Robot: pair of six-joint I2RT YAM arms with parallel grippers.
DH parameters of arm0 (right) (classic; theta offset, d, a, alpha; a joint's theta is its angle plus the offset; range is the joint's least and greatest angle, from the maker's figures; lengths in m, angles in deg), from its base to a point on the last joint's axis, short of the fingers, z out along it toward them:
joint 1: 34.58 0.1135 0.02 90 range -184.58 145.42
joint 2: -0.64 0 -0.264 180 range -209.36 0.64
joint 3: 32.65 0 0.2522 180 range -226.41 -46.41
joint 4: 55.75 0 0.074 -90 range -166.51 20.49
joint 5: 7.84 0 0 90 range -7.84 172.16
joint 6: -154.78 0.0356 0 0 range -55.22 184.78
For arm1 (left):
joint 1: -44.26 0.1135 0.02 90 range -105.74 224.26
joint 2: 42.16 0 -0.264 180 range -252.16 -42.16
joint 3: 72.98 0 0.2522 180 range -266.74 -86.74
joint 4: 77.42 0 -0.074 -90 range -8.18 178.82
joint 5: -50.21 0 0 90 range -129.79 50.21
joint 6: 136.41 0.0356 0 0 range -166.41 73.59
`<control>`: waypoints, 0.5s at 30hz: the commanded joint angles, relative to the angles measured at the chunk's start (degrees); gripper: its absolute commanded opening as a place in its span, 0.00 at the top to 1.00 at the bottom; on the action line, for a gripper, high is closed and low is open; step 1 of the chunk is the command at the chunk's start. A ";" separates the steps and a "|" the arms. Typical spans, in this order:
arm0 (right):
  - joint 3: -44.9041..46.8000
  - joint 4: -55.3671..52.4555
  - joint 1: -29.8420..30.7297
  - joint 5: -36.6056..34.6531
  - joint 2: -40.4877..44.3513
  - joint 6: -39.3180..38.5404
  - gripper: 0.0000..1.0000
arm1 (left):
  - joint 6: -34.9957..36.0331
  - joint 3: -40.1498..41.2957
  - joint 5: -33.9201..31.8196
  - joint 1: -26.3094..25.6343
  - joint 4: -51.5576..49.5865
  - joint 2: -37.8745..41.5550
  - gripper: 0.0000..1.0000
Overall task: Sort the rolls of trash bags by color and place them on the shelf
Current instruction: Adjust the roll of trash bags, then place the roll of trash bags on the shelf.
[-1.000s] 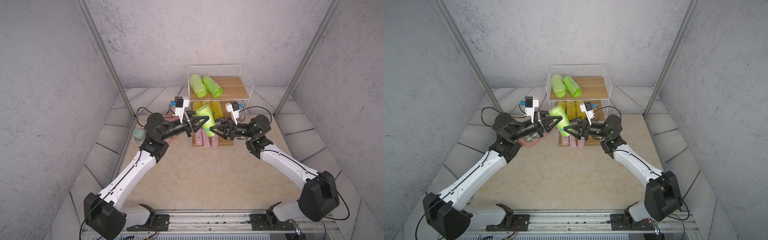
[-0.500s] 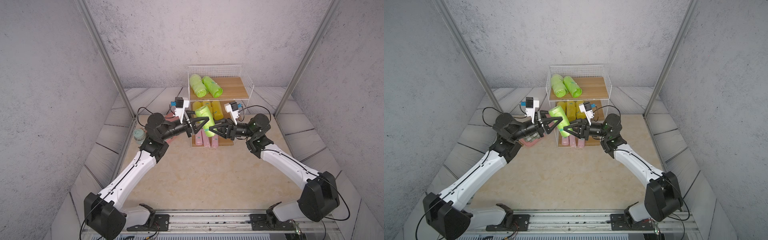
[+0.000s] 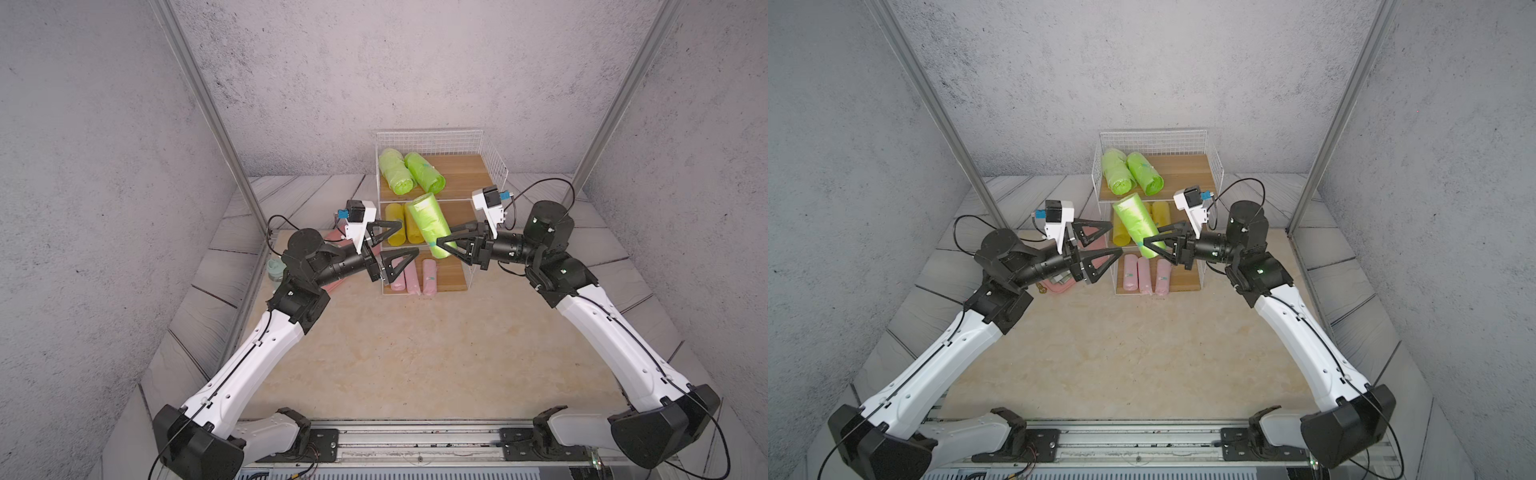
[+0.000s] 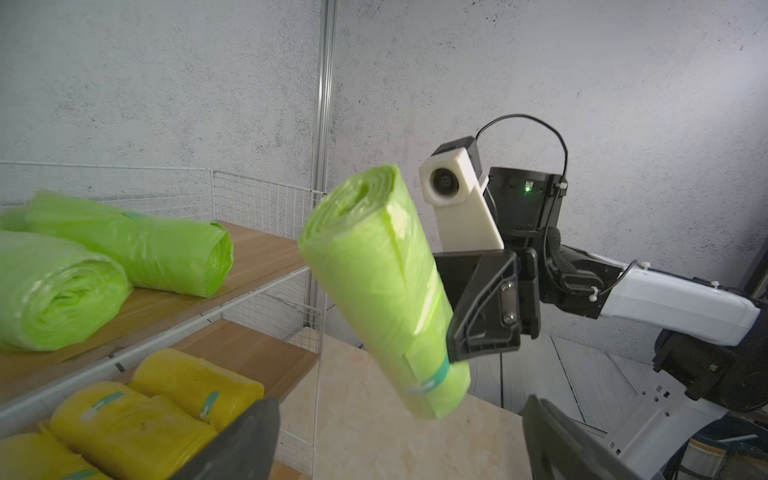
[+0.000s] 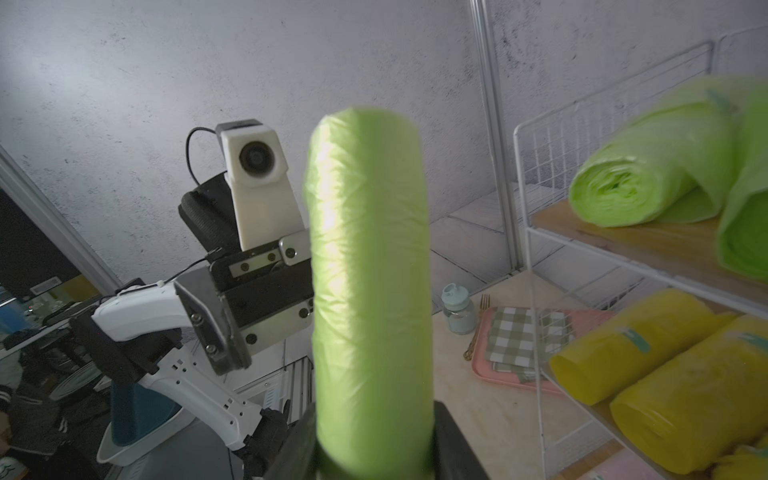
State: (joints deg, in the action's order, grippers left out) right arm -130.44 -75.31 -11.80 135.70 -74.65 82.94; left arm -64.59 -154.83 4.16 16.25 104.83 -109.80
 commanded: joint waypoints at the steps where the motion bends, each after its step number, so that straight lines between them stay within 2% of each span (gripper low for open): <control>1: -5.85 -10.02 -0.66 -8.18 1.13 -7.45 1.00 | 4.61 0.42 -1.85 0.32 -5.57 1.70 0.03; 12: -23.90 -21.47 -0.90 -33.01 -8.97 -12.15 1.00 | 12.21 -0.24 -7.67 0.46 -20.46 3.83 0.03; 15: -30.09 -25.57 -0.90 -37.07 -13.66 -13.13 1.00 | 14.08 -0.92 -8.98 0.50 -24.78 3.74 0.03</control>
State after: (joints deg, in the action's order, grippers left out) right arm -155.90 -96.79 -12.54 106.58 -84.46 71.77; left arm -53.99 -154.81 -2.60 16.29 86.16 -106.96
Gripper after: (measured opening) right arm 0.388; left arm 0.971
